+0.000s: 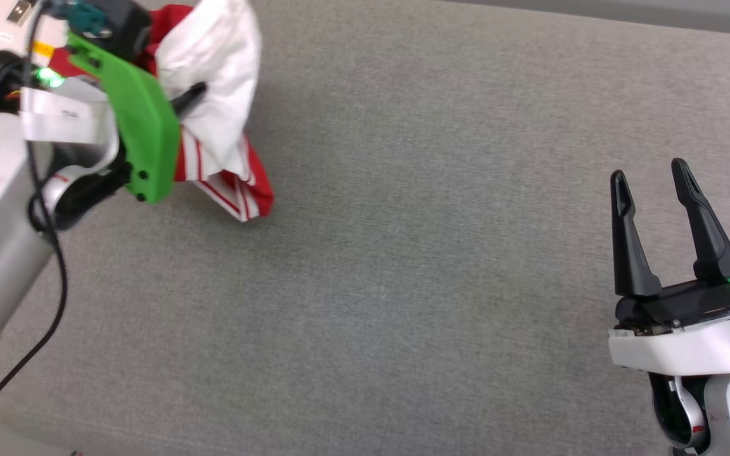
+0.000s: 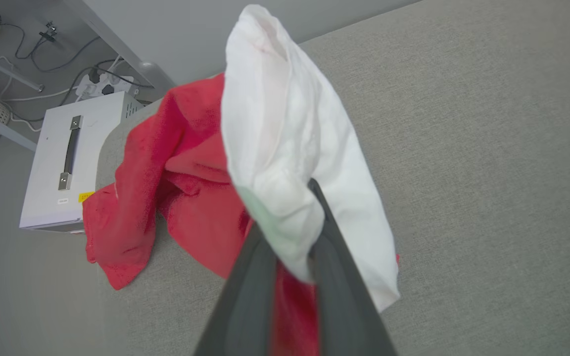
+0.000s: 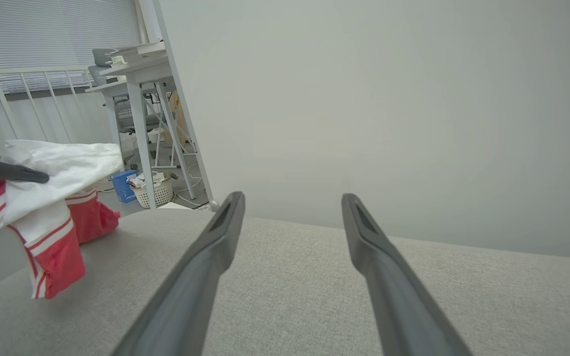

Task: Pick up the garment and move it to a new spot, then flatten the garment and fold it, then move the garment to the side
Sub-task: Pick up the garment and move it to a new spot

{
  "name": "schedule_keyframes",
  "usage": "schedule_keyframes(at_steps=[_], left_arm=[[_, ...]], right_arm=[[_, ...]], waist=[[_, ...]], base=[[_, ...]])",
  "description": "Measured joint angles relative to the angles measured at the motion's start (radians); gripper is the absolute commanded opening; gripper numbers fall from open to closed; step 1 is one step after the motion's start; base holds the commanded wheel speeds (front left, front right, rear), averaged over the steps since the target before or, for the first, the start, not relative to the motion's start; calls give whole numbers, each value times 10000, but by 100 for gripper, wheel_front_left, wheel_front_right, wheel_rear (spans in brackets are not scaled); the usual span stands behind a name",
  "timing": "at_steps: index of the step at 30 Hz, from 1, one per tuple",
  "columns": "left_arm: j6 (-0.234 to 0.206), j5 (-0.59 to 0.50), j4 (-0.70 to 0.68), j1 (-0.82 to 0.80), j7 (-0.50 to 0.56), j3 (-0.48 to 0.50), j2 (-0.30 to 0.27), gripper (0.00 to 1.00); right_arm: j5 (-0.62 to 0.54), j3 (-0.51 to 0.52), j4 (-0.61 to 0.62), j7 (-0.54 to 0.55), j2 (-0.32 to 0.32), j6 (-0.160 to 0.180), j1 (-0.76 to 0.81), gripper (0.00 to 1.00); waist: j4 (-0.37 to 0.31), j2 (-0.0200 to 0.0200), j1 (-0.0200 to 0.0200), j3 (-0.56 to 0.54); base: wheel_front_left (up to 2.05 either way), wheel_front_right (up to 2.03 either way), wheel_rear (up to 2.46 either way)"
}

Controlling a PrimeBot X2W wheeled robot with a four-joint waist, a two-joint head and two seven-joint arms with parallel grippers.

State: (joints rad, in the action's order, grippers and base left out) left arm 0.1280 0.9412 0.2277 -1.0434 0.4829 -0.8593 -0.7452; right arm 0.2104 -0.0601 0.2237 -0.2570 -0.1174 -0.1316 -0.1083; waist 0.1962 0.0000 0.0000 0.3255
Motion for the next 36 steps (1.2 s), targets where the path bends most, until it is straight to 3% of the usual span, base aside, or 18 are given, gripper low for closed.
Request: schedule_keyframes(at_steps=[5, 11, 21, 25, 28, 35, 36], left_arm=[[0, -435, -566, -528, -161, -656, 869, 0], [0, -635, -694, -1229, -412, -2040, 2406, 0], [2, -272, 713, -1844, -1586, -4019, 5010, 0], [2, -428, 1436, -1550, -1601, -4176, 5580, 0], [0, -1005, 1555, -708, -1030, -4178, 5910, 0], [-2, -1459, 1601, 284, -961, -4073, 6243, 0], [-2, -1511, 1666, 280, -1162, -4077, 6243, 6]], right_arm=[[0, 219, 36, 0, 136, 0, 40, 100], [-4, 479, 119, 0, 261, 0, 11, 100], [-117, 1076, 360, 0, 512, 0, -281, 100], [-132, 1120, 393, 0, 560, 0, -466, 100], [-157, 1162, 399, 0, 585, 0, -576, 100], [-247, 1248, 320, 0, 621, 0, -587, 100], [-267, 1267, 297, 0, 623, 0, -587, 100]], waist=[[-476, 0, 0, -207], [-1208, 0, 0, -134], [-2179, 1, 0, 645], [-2468, 1, 0, 1039], [-2655, 1, 0, 1290], [-2925, 1, 0, 1551], [-2926, 1, 0, 1531]], base=[[0, 0, 0], [0, 0, 0], [0, 0, 0], [0, 0, 0], [0, 0, 0], [0, 0, 0], [0, 0, 0]])
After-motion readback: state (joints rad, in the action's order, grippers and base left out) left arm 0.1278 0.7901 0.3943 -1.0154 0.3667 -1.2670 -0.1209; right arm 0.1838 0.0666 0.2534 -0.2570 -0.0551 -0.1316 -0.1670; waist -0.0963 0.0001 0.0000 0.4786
